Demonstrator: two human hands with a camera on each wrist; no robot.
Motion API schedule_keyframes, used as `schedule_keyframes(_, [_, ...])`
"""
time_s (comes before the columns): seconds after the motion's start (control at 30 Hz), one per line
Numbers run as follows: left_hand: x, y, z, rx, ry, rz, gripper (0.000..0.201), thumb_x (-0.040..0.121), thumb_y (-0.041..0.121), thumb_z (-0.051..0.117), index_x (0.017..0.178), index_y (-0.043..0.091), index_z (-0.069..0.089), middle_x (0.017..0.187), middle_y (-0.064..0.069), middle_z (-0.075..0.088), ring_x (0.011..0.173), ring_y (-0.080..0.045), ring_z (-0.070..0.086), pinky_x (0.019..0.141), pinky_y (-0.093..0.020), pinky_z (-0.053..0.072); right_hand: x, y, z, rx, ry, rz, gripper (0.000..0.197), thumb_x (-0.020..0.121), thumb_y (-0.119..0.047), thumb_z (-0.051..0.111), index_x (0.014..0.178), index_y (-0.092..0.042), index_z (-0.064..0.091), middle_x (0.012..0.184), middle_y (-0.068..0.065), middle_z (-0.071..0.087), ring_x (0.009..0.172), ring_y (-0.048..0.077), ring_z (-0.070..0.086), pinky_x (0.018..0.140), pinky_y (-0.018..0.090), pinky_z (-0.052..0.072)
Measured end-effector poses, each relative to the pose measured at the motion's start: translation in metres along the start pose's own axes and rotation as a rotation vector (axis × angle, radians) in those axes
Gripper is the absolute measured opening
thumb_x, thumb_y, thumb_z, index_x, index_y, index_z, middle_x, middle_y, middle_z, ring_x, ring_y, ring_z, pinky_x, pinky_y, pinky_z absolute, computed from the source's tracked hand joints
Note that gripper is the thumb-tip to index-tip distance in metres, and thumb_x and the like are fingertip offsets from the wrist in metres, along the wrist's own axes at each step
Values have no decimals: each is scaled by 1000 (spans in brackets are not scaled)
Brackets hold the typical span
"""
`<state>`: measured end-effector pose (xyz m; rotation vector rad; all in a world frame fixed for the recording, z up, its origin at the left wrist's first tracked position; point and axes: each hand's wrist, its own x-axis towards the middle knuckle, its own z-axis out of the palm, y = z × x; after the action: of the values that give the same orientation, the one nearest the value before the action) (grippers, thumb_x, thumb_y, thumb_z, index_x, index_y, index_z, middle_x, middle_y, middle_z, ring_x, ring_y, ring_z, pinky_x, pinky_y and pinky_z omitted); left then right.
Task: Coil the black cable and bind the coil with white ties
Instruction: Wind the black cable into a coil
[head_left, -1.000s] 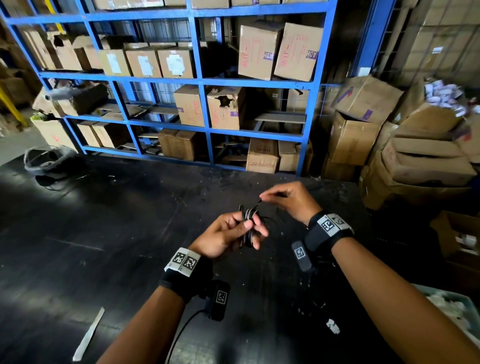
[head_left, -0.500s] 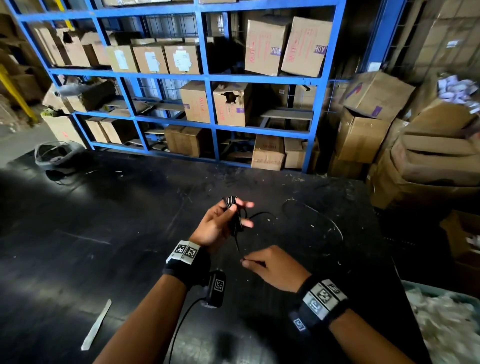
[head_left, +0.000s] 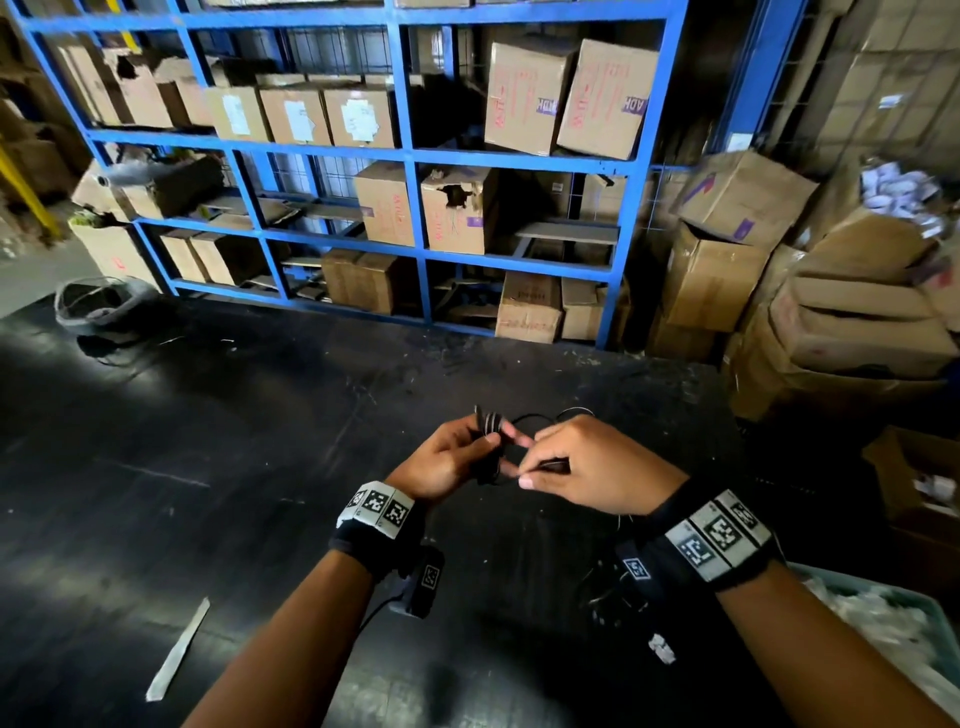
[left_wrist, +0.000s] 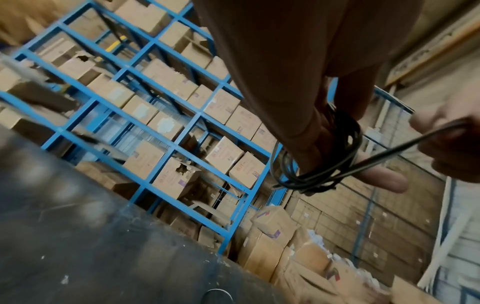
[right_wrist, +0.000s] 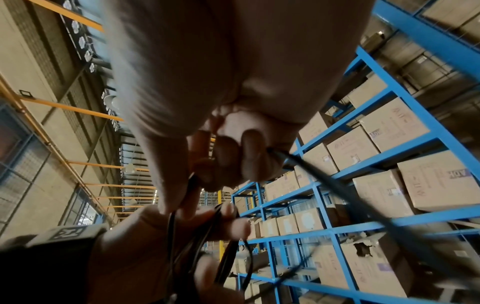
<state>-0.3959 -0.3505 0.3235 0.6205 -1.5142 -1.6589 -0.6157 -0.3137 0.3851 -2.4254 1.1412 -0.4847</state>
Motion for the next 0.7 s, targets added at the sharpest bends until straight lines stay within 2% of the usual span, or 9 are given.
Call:
schedule_keyframes(0.07, [-2, 0, 2, 92, -53, -33, 24, 105, 2, 40, 120, -13, 52, 98, -25, 67, 72, -16, 71, 64, -27, 49, 3, -1, -5, 9, 15, -20, 9, 92, -22, 73, 96, -25, 81, 91, -11, 71, 84, 5, 67, 80, 32, 54])
schedule_keyframes(0.17, [-5, 0, 7, 78, -167, -64, 27, 105, 3, 39, 119, -14, 53, 101, -27, 66, 84, -36, 71, 83, -52, 53, 12, 2, -19, 27, 42, -18, 11, 90, -21, 76, 99, -26, 78, 91, -11, 71, 85, 4, 69, 81, 33, 57])
schedule_keyframes(0.2, [-6, 1, 9, 71, -189, -71, 27, 104, 3, 38, 119, -14, 53, 98, -25, 67, 84, -37, 71, 86, -53, 53, 15, 6, -24, 41, 52, -5, 11, 88, -24, 80, 98, -27, 77, 89, -10, 72, 84, 4, 69, 80, 34, 57])
schedule_keyframes(0.27, [-8, 4, 11, 110, -208, -79, 28, 105, 1, 37, 120, -15, 53, 89, -18, 65, 80, -33, 72, 82, -46, 54, 23, 12, -33, 71, 78, 18, 18, 80, -31, 86, 94, -27, 77, 84, -7, 74, 79, 6, 69, 75, 35, 57])
schedule_keyframes(0.33, [-7, 8, 11, 167, -217, -81, 26, 104, 4, 41, 119, -10, 56, 80, -12, 60, 74, -29, 72, 74, -42, 45, 31, 18, -39, 92, 73, 22, 23, 74, -37, 90, 91, -26, 78, 83, -6, 75, 79, 8, 70, 73, 34, 56])
schedule_keyframes(0.4, [-7, 10, 9, 187, -217, -89, 20, 103, 8, 45, 111, -3, 59, 73, -8, 54, 66, -27, 68, 66, -40, 40, 40, 25, -41, 124, 57, 16, 22, 74, -36, 90, 90, -25, 79, 85, -7, 76, 81, 8, 71, 74, 30, 55])
schedule_keyframes(0.53, [-11, 13, 9, 106, -233, -133, 17, 103, 8, 43, 100, 4, 59, 68, -3, 46, 59, -22, 63, 63, -36, 42, 56, 50, -39, 176, 130, -4, 13, 80, -28, 86, 91, -23, 83, 85, -9, 74, 81, 9, 69, 75, 26, 52])
schedule_keyframes(0.6, [-15, 11, 10, 39, -242, -136, 16, 102, 9, 44, 100, 5, 58, 69, -3, 45, 59, -21, 62, 73, -45, 42, 61, 64, -33, 218, 160, 12, 13, 82, -25, 85, 94, -21, 84, 85, -8, 74, 82, 11, 70, 77, 28, 54])
schedule_keyframes(0.7, [-19, 10, 10, -100, -215, -139, 13, 101, 10, 43, 100, 5, 56, 70, -3, 42, 58, -20, 61, 101, -60, 37, 60, 76, -12, 253, 184, 18, 17, 82, -19, 84, 99, -17, 83, 91, -3, 77, 87, 13, 73, 82, 30, 57])
